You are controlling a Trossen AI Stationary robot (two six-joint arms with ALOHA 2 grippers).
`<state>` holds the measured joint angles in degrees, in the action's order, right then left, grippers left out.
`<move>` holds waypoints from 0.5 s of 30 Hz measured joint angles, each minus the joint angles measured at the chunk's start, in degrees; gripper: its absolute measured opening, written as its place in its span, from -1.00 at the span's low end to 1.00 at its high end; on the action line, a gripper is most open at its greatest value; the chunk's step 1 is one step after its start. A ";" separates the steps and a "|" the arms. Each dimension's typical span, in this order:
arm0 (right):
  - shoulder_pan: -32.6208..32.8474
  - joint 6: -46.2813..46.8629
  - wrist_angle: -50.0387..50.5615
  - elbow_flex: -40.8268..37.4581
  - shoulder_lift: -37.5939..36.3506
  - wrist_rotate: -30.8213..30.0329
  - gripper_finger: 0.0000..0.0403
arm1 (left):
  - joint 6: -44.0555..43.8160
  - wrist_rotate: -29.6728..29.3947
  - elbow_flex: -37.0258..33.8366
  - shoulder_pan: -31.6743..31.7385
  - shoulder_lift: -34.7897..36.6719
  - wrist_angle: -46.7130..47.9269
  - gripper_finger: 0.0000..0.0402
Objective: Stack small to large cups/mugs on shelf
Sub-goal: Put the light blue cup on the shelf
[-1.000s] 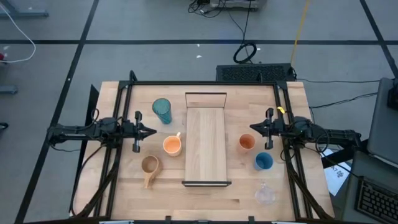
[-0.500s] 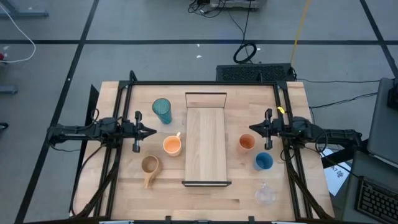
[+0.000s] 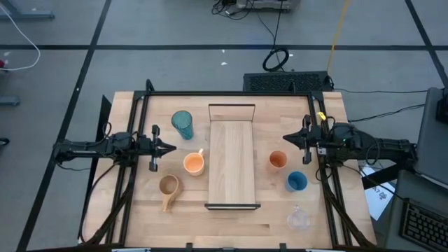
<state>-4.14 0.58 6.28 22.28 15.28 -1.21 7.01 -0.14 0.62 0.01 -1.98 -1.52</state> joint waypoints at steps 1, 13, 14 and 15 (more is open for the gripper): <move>0.00 -0.19 0.57 1.50 0.87 0.00 -1.00 | 0.00 0.00 0.00 0.02 0.00 0.00 -0.89; 0.00 -1.88 9.31 16.72 10.78 0.02 -1.00 | 0.00 0.01 0.00 0.02 0.00 0.00 -0.89; 0.00 -1.88 9.84 17.76 11.47 0.02 -1.00 | 0.00 0.02 -0.02 0.00 0.00 0.00 -0.89; 0.00 -1.88 10.27 18.73 12.16 0.02 -1.00 | 0.00 0.02 -0.01 0.00 0.00 0.00 -0.89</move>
<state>-4.14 -1.30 16.55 41.01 27.44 -1.19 7.01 -0.12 0.62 0.02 -1.98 -1.52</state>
